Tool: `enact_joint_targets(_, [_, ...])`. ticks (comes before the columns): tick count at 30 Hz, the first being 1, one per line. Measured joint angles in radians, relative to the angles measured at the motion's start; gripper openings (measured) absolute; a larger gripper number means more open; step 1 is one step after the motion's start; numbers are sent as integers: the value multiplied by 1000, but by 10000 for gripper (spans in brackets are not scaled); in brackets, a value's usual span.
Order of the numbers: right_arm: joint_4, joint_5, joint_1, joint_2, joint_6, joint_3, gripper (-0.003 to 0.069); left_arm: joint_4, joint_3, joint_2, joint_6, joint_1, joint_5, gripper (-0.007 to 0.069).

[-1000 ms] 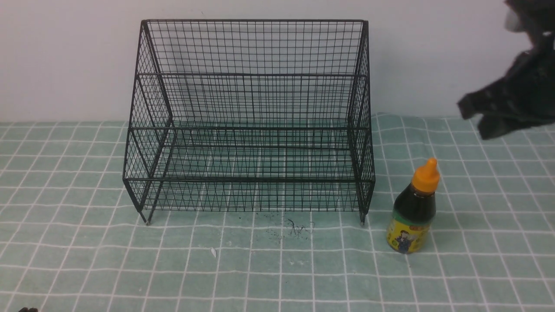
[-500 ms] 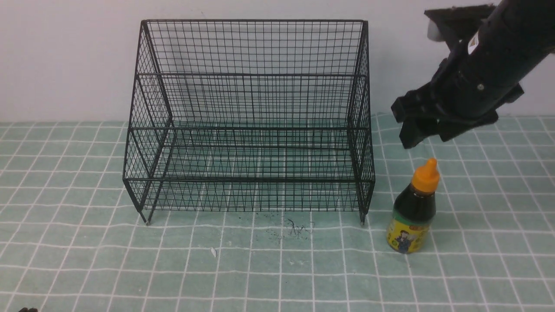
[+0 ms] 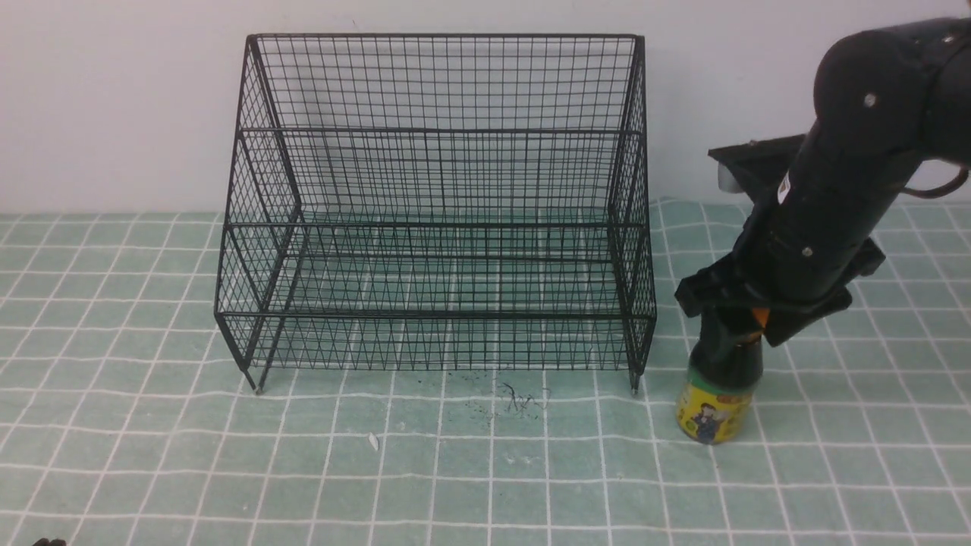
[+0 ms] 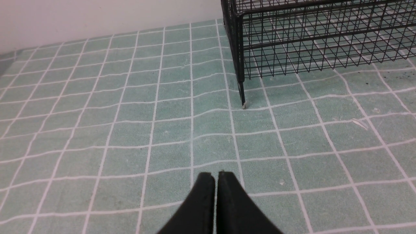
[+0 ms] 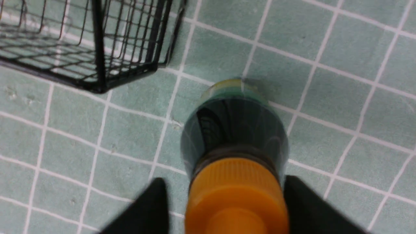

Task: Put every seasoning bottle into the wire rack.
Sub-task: Use the right arm to grab the condiment bottle closest to it, then use the right arm to put the condiment bottle back on the shelf

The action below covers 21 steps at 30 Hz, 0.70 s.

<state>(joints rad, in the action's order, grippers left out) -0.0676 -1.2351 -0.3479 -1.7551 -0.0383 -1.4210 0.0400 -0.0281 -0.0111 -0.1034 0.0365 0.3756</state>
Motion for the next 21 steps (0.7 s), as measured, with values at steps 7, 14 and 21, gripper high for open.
enact_joint_targets(7, [10,-16,-4,54,38,-62,300,0,0,0,0,0,0,-6])
enact_joint_targets(14, [5,-38,-51,214,66,-155,300,0,0,0,0,0,0,-6])
enact_joint_targets(21, [-21,-56,-102,202,91,-325,300,0,0,0,0,0,1,-6])
